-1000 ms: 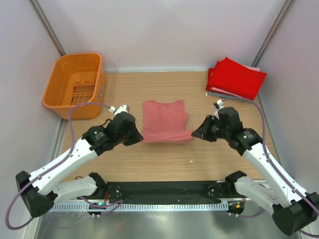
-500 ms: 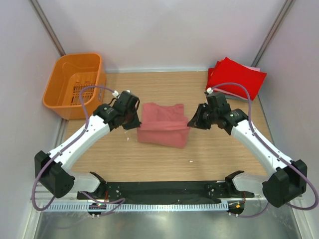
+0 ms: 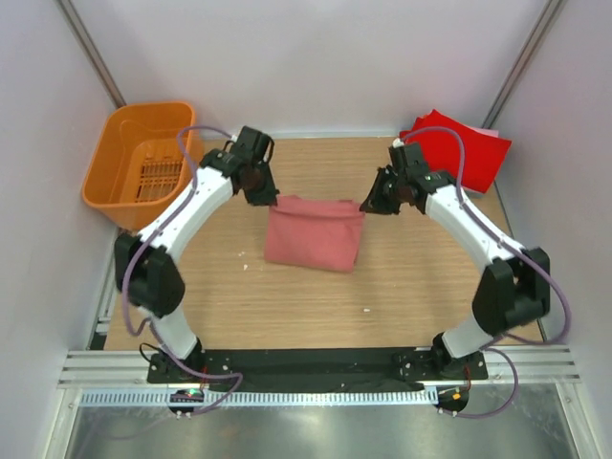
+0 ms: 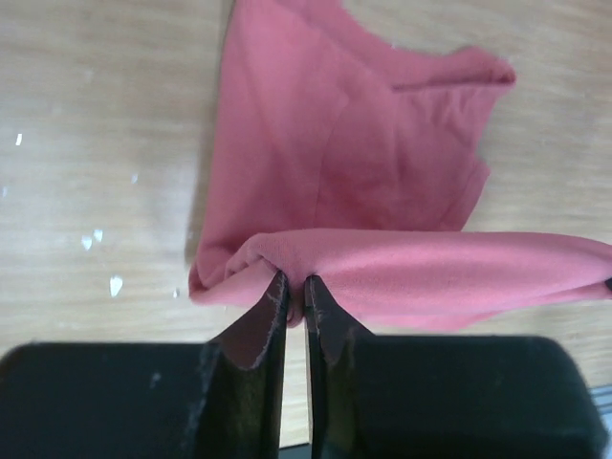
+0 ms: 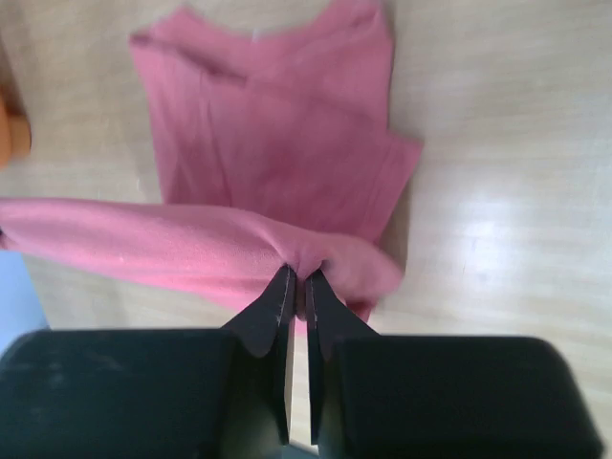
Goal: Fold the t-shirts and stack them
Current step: Fold the tshirt
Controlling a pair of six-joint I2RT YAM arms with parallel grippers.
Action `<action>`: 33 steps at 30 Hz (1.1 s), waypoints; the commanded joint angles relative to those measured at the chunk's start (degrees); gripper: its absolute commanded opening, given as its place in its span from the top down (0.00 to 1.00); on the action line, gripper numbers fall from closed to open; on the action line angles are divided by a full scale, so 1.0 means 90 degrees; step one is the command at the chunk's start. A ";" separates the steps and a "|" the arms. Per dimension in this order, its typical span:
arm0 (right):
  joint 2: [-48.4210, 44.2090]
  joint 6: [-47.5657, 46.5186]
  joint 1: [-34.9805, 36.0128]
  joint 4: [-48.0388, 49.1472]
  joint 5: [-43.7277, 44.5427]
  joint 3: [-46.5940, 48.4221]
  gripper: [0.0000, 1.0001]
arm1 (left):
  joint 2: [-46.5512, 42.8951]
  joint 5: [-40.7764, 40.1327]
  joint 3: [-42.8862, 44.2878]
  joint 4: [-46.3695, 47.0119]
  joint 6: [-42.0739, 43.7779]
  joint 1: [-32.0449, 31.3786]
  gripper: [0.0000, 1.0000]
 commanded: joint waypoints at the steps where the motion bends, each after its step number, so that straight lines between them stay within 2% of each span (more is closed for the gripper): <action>1: 0.0971 -0.0463 -0.0412 0.0273 0.0156 0.0981 0.91 | 0.1135 0.0413 0.1321 -0.0106 0.0431 0.0368 0.88; 2: 0.1410 -0.0522 -0.0529 0.0176 0.0118 0.1312 0.55 | 0.1546 0.0454 0.1750 -0.0223 0.0567 0.0514 0.82; 3: 0.2245 -0.0649 -0.0684 0.0050 -0.0018 0.2234 0.42 | 0.2517 0.0454 0.2866 -0.0688 0.0597 0.0602 0.72; 5: 0.3138 -0.0854 -0.0783 -0.0805 0.0290 0.3419 0.28 | 0.3421 0.0833 0.4150 -0.1228 0.0616 0.0817 0.50; 6: 0.3442 -0.0923 -0.0813 -0.0995 0.0303 0.4440 0.27 | 0.4150 0.0980 0.4727 -0.1617 0.0646 0.0857 0.47; 7: 0.3832 -0.0962 -0.0823 -0.1113 0.0283 0.4827 0.26 | 0.4380 0.0933 0.5796 -0.1852 0.0617 0.0867 0.45; 9: 0.3933 -0.1020 -0.0823 -0.1387 0.0302 0.5589 0.26 | 0.4412 0.0835 0.6304 -0.2128 0.0471 0.0925 0.43; 10: 0.3759 -0.1011 -0.0823 -0.1416 0.0361 0.5632 0.26 | 0.4150 0.0816 0.6044 -0.1974 0.0461 0.0945 0.43; 11: 0.3564 -0.1011 -0.0823 -0.1417 0.0516 0.5477 0.26 | 0.3858 0.0806 0.5171 -0.1431 0.0489 0.0945 0.42; 12: 0.3350 -0.1011 -0.0813 -0.1349 0.0547 0.5244 0.26 | 0.3159 0.0796 0.4679 -0.1116 0.0509 0.0945 0.42; 13: 0.2777 -0.1001 -0.0803 -0.1203 0.0498 0.4913 0.26 | 0.2842 0.0689 0.4210 -0.0842 0.0529 0.0945 0.41; 15: 0.2149 -0.0963 -0.0813 -0.0472 0.0120 0.3508 0.25 | 0.2295 0.0659 0.3215 -0.0391 0.0606 0.0945 0.39; 17: 0.1331 -0.0894 -0.0813 0.0287 -0.0204 0.2125 0.19 | 0.1767 0.0688 0.2801 -0.0332 0.0694 0.0945 0.40; 20: 0.0830 -0.0816 -0.0823 0.0886 -0.0712 0.0862 0.12 | 0.1151 0.0766 0.1923 -0.0098 0.0860 0.0945 0.40; 26: 0.0916 -0.0689 -0.0823 0.1794 -0.1552 -0.0479 0.11 | -0.0048 0.0942 0.0165 0.0380 0.1095 0.0935 0.40; 33: 0.1657 -0.0640 -0.0823 0.2499 -0.1796 -0.0570 0.11 | -0.1318 0.0621 -0.1329 0.0186 0.1436 0.0935 0.41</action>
